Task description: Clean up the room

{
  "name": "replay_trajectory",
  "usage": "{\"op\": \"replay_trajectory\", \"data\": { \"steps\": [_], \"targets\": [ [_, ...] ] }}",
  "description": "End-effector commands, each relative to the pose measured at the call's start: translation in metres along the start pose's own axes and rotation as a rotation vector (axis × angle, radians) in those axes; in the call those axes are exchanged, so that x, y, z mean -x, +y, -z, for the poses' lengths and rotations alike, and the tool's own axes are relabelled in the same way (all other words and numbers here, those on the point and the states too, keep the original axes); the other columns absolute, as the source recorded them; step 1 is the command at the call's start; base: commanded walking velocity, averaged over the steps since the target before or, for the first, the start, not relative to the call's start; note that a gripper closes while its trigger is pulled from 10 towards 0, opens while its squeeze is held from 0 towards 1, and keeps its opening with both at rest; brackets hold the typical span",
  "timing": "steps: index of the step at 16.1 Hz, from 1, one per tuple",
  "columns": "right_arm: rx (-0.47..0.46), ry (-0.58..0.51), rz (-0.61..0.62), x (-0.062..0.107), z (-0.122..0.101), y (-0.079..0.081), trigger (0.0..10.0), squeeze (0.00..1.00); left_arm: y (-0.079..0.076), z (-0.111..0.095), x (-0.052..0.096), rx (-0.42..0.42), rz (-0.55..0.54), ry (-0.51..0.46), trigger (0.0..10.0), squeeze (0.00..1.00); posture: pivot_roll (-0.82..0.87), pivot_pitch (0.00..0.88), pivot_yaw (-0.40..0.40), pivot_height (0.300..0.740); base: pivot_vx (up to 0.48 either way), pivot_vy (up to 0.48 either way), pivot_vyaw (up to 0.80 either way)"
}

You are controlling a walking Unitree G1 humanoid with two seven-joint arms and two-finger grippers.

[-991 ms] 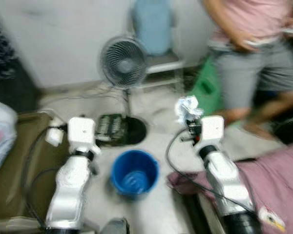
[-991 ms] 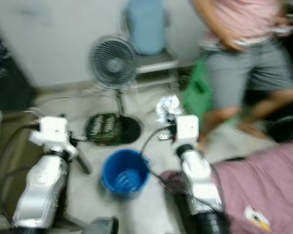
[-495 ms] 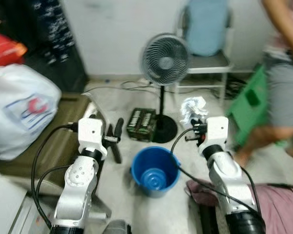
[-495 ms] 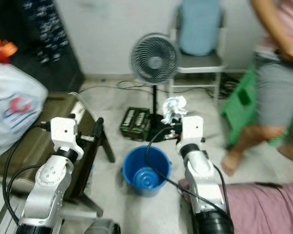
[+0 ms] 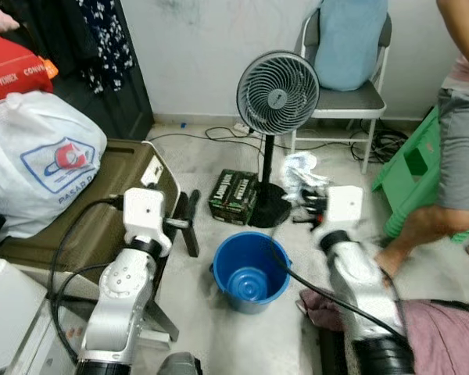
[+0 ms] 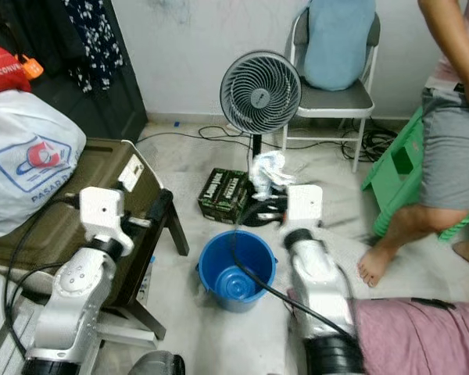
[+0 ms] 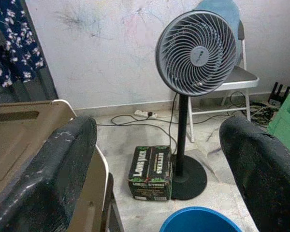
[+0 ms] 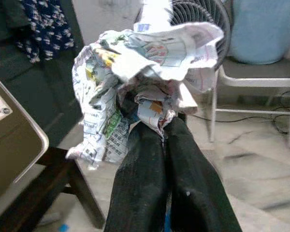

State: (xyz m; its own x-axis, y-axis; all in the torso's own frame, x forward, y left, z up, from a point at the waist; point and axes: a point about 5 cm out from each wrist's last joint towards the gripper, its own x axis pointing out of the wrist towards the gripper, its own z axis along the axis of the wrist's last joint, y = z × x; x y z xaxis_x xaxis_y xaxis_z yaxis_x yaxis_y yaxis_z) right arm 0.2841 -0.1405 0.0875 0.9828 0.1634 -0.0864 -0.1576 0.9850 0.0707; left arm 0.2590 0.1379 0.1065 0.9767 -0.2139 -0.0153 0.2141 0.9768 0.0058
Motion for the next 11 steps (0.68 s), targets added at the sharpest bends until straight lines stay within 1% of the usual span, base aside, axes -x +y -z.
{"op": "replay_trajectory", "data": {
  "steps": [1, 3, 6, 11],
  "targets": [
    [-0.002, 0.004, 0.013, -0.0006, -0.0009, -0.0039, 10.0, 0.0, 0.0, -0.0033, 0.0, -0.001, 0.005, -0.009, 10.0, 0.0, 0.02, 0.0, 0.013, 0.74, 0.0, 0.0, -0.8],
    [0.006, -0.001, 0.011, 0.0006, -0.0012, -0.0038, 10.0, 0.0, -0.0009, -0.0032, 0.0005, 0.001, 0.013, -0.009, 10.0, 0.0, 0.02, 0.0, 0.011, 0.74, 0.0, 0.0, -0.44],
    [0.006, -0.004, 0.006, 0.0009, -0.0019, -0.0033, 10.0, 0.0, -0.0041, -0.0049, -0.0001, 0.022, 0.052, -0.018, 10.0, 0.0, 0.02, 0.0, 0.01, 0.74, 0.0, 0.0, 0.0],
    [0.005, -0.002, 0.003, 0.0013, -0.0021, -0.0033, 10.0, 0.0, -0.0054, -0.0053, 0.003, 0.035, 0.065, -0.021, 10.0, 0.0, 0.02, 0.002, 0.008, 0.74, 0.292, 0.0, 0.0]
  ]
}}
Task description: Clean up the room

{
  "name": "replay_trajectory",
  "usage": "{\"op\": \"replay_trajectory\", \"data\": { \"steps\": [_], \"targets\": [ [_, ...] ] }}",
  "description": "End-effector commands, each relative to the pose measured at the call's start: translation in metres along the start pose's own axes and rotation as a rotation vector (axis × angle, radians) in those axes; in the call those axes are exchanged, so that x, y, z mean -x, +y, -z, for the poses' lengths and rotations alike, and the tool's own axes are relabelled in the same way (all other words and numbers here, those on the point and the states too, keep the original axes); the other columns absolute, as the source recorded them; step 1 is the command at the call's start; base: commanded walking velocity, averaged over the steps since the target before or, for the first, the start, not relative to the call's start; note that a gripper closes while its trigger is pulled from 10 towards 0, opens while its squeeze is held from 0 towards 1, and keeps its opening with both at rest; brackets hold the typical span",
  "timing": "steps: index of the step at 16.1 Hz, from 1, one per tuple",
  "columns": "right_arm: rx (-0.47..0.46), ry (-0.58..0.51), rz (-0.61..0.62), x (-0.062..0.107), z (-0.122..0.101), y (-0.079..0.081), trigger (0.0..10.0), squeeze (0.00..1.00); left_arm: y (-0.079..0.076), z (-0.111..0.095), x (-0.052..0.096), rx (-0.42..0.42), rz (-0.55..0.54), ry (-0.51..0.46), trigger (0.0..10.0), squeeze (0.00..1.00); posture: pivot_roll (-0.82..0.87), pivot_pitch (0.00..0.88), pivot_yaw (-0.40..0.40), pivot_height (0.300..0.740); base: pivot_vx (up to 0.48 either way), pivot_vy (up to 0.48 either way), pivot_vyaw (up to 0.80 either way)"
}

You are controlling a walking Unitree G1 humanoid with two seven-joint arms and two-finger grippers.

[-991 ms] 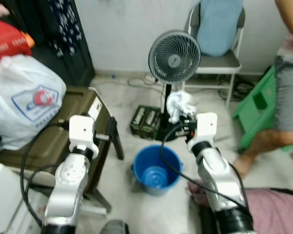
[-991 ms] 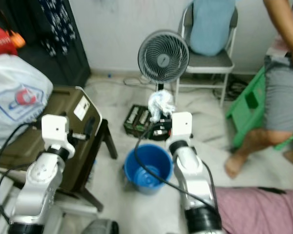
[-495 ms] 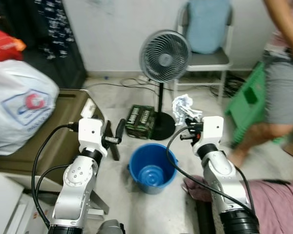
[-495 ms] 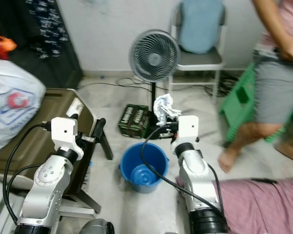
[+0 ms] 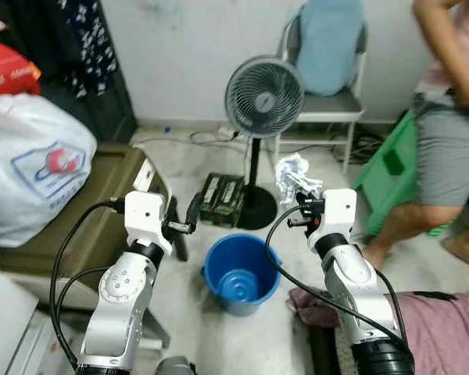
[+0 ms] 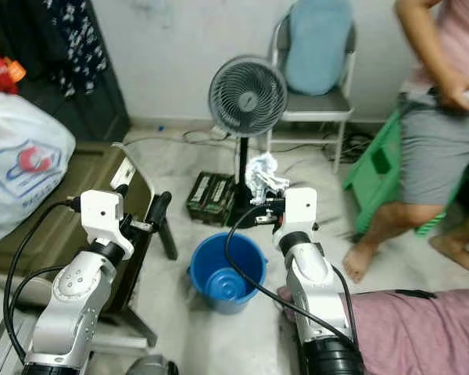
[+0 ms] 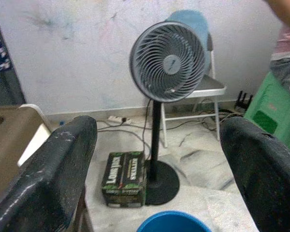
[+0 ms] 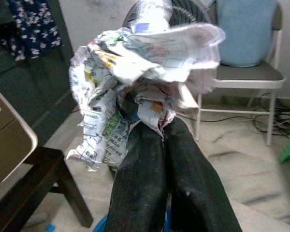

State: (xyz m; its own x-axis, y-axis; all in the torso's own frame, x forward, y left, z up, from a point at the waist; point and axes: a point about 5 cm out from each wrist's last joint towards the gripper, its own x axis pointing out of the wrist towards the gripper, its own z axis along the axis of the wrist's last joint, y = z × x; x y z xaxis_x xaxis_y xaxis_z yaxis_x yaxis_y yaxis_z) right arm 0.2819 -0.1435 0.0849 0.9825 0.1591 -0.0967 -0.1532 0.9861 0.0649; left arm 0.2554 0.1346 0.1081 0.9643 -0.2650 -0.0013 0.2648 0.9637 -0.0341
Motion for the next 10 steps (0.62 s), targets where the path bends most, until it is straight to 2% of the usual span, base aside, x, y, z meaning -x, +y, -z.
{"op": "replay_trajectory", "data": {
  "steps": [1, 10],
  "targets": [
    [-0.001, -0.013, -0.001, -0.0011, -0.0048, -0.0004, 10.0, 0.0, -0.0015, -0.0036, 0.0002, -0.003, 0.014, -0.007, 10.0, 0.0, 0.02, 0.003, 0.008, 0.74, 0.345, 0.0, 0.0],
    [-0.003, -0.029, 0.012, -0.0019, -0.0072, -0.0018, 10.0, 0.0, -0.0005, -0.0045, -0.0002, 0.002, 0.017, -0.009, 10.0, 0.0, 0.02, 0.004, 0.009, 0.74, 0.346, 0.0, 0.0]
  ]
}}
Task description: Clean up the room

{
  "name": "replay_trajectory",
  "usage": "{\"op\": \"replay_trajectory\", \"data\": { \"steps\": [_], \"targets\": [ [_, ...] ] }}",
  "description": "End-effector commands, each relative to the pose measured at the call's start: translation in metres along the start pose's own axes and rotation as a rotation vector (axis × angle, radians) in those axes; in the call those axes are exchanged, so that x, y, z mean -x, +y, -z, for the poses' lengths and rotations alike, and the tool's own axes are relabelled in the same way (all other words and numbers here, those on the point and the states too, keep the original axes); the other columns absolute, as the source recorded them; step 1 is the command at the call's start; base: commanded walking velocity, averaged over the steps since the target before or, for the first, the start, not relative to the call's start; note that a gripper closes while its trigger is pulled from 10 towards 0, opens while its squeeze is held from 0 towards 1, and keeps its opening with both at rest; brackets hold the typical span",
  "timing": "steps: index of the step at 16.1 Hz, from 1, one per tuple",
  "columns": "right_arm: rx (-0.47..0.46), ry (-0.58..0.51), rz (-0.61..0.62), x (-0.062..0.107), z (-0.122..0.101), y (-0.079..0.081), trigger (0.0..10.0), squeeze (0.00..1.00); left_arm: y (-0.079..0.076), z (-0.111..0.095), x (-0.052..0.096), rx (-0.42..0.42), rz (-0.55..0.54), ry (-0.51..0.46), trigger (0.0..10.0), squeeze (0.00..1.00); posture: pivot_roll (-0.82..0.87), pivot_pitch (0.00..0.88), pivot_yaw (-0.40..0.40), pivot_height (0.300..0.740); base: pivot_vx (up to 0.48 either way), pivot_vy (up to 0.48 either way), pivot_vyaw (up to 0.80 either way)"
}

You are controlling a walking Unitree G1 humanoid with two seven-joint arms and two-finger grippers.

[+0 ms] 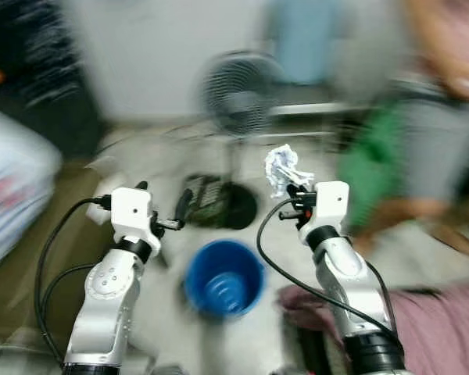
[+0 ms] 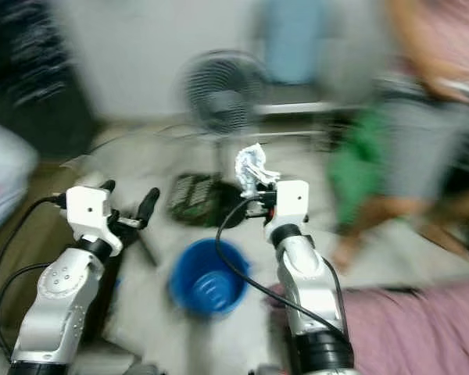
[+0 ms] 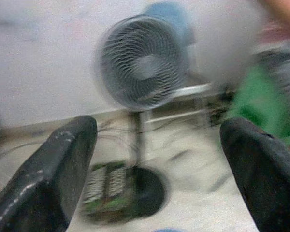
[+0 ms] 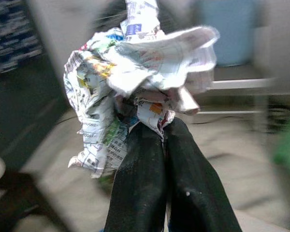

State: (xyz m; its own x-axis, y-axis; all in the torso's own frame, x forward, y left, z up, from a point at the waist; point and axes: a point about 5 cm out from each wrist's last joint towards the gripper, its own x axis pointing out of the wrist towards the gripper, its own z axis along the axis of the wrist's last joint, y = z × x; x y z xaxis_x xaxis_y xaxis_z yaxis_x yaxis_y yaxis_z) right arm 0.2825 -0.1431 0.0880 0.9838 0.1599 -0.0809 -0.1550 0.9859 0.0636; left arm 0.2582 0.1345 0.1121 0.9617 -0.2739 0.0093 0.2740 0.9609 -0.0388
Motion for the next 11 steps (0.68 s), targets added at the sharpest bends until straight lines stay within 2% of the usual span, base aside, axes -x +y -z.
{"op": "replay_trajectory", "data": {
  "steps": [1, 6, 11],
  "targets": [
    [-0.005, -0.014, 0.013, -0.0018, -0.0044, -0.0022, 10.0, 0.0, -0.0009, -0.0005, 0.0025, -0.003, 0.007, 0.001, 10.0, 0.0, 0.02, 0.004, 0.01, 0.74, 0.341, 0.0, 0.0],
    [0.02, -0.043, -0.008, -0.0013, -0.0083, -0.0001, 10.0, 0.0, 0.0058, 0.0001, 0.0022, -0.032, -0.062, 0.006, 10.0, 0.0, 0.02, 0.003, 0.011, 0.74, 0.048, 0.0, 0.0],
    [0.027, -0.045, -0.013, -0.0011, -0.0083, 0.0016, 10.0, 0.0, 0.0062, -0.0001, 0.003, -0.035, -0.07, 0.003, 10.0, 0.0, 0.02, 0.006, 0.009, 0.74, 0.0, 0.0, 0.8]
  ]
}}
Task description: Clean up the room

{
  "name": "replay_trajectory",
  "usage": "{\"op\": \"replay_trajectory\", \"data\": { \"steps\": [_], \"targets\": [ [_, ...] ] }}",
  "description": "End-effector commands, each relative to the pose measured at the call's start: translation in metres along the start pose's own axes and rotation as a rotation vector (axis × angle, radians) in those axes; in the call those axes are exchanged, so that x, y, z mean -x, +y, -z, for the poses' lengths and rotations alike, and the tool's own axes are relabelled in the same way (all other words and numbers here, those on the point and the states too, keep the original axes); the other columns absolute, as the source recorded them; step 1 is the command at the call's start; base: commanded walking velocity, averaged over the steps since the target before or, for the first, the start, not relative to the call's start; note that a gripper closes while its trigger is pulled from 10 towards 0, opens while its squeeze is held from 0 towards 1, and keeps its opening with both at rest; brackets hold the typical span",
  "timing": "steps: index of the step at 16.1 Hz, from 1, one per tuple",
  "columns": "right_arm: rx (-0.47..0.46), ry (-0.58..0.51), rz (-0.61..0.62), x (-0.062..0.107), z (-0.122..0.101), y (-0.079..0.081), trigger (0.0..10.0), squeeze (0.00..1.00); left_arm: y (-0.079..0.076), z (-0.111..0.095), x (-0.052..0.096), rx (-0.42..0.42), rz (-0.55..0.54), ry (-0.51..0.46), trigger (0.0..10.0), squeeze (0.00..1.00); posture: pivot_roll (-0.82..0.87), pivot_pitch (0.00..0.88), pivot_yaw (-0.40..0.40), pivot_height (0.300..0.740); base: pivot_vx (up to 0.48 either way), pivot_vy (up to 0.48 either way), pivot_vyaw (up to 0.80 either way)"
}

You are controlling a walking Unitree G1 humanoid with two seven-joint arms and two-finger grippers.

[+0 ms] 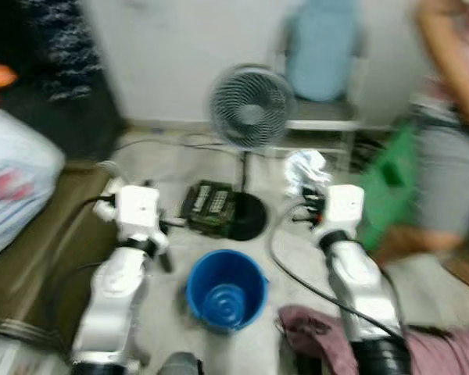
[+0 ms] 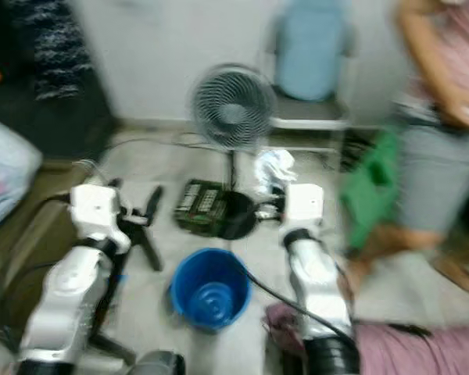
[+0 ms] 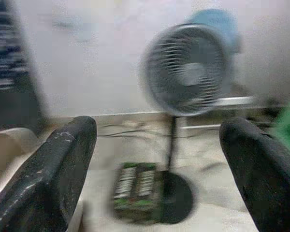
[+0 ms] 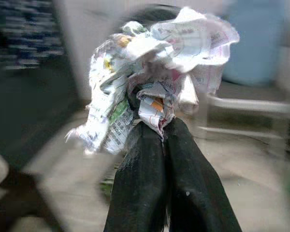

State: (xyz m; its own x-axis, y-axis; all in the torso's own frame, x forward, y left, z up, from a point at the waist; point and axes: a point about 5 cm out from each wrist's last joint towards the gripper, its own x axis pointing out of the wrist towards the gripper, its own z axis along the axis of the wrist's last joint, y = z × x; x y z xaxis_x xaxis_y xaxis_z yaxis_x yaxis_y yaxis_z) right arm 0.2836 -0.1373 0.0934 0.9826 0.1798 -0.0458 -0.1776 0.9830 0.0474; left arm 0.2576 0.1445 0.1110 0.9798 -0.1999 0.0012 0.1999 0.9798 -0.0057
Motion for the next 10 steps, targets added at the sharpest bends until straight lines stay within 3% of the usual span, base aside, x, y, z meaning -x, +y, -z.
{"op": "replay_trajectory", "data": {
  "steps": [1, 8, 10],
  "targets": [
    [0.01, -0.011, 0.009, 0.0005, -0.0031, -0.0044, 10.0, 0.0, -0.0036, -0.0009, -0.0003, -0.002, 0.008, -0.003, 10.0, 0.0, 0.02, 0.006, 0.009, 0.74, 0.0, 0.0, 0.8],
    [0.012, -0.004, 0.012, -0.0001, -0.0021, -0.0052, 10.0, 0.0, -0.0052, -0.0008, -0.001, -0.006, 0.02, 0.0, 10.0, 0.0, 0.02, 0.005, 0.008, 0.74, 0.0, 0.0, 0.76],
    [-0.004, -0.002, 0.028, -0.0005, -0.0016, -0.0065, 10.0, 0.0, -0.0056, -0.0013, -0.0012, -0.004, 0.021, -0.004, 10.0, 0.0, 0.02, 0.006, 0.007, 0.74, 0.0, 0.0, 0.0]
  ]
}}
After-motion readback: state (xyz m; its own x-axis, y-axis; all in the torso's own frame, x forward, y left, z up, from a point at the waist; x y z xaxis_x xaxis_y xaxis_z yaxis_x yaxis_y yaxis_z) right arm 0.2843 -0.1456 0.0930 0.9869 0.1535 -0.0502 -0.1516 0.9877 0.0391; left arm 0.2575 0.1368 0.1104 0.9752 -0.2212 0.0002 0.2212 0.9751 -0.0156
